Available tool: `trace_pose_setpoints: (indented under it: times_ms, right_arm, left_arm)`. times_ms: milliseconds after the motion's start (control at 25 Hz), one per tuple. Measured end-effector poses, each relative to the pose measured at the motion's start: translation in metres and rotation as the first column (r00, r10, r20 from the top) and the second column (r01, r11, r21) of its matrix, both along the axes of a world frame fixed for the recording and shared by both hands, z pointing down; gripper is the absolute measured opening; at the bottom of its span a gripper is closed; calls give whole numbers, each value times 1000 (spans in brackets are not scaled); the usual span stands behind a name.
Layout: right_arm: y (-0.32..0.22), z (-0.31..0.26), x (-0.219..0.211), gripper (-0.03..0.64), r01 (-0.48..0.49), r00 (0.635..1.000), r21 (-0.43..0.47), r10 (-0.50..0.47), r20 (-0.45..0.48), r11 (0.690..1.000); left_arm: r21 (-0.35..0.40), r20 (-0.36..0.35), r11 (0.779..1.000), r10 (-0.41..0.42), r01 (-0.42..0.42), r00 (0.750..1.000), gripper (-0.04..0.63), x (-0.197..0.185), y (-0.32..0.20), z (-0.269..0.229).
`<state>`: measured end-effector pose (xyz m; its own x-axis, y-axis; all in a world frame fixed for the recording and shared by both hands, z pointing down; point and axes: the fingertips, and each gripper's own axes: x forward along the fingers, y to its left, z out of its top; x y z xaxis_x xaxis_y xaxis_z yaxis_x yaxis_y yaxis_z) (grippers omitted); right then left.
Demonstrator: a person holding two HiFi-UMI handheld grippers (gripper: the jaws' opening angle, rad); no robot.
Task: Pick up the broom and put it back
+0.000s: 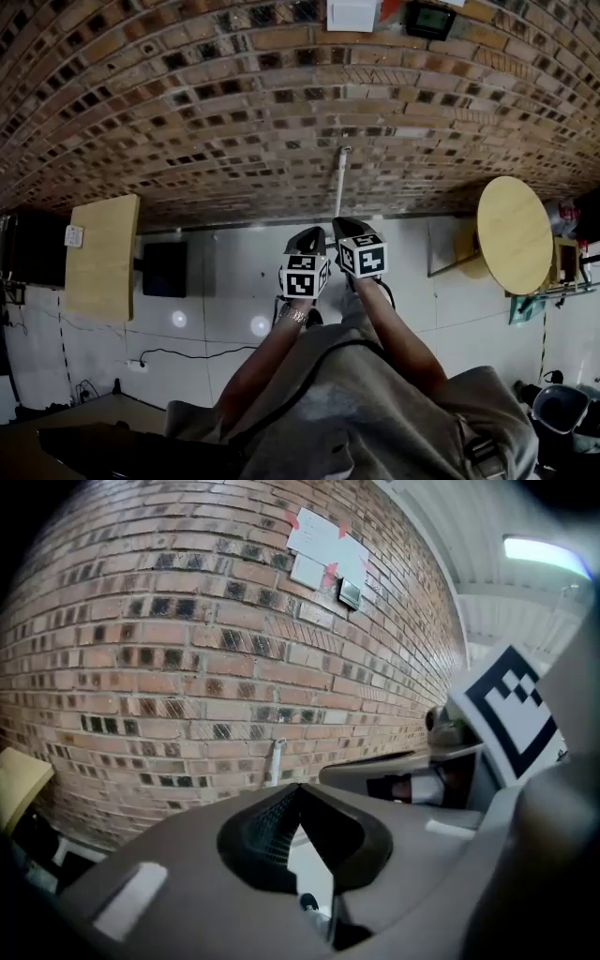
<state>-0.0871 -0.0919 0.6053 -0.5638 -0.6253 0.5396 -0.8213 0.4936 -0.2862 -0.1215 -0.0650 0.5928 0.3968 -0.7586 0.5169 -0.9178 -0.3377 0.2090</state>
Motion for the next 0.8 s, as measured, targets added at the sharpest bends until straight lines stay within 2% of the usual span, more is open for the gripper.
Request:
trace_pose_setpoints:
  times_ms: [80,240,600,800]
  right_arm:
    - [21,-7,-5,-20,20,1000,-6,-20,-12,1000]
    - [45,-16,-8,20,49,998,-24,-50,-49,999]
    - [35,-54,20,20,42,998,55,-40,-51,998]
    - [39,-47,36,21,41,998,33,-40,-46,999]
  left_arm:
    - [-10,-7,1000,20,-20,1000,-27,5,14,2]
    - [-16,-19,1000,12,-13,1000,-26,9,25,-1]
    - [29,-33,1000,-2,3,999,-26,35,7,-26]
    - [14,-69,1000,-1,2,998,-26,51,8,-26]
